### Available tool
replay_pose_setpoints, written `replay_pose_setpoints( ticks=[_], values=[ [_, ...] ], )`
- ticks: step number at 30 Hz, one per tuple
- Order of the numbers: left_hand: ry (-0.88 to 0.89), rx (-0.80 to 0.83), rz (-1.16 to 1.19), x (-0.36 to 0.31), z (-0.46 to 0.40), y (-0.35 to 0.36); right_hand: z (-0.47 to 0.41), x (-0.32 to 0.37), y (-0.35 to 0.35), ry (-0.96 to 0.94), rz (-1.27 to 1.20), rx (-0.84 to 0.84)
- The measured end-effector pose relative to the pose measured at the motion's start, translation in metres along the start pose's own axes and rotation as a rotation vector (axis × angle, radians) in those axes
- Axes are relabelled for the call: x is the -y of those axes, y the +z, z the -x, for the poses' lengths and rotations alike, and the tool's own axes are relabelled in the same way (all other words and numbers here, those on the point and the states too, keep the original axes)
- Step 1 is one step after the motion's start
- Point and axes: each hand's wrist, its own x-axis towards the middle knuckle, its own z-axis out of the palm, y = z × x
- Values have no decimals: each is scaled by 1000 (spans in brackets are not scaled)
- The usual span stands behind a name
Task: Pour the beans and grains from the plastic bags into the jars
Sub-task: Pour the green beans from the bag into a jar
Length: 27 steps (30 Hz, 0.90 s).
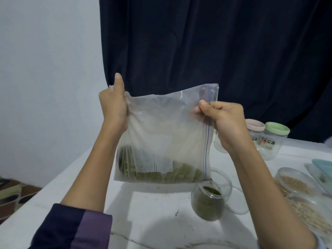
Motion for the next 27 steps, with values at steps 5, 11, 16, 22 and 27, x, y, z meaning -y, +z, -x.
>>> replay_pose_setpoints(
  ticks=[5,11,16,22,27],
  values=[
    [-7,-2,-8,0,3,1,-1,-1,0,10,-21,-16],
    [14,21,-12,-1,5,1,-1,-3,0,13,-32,-23],
    [1,36,5,-1,5,2,-1,-5,-3,11,-44,-39],
    [-5,32,-5,0,6,2,1,-6,-3,13,-46,-51],
    [-12,37,2,0,6,2,2,-7,-4,20,-59,-64]
  ],
)
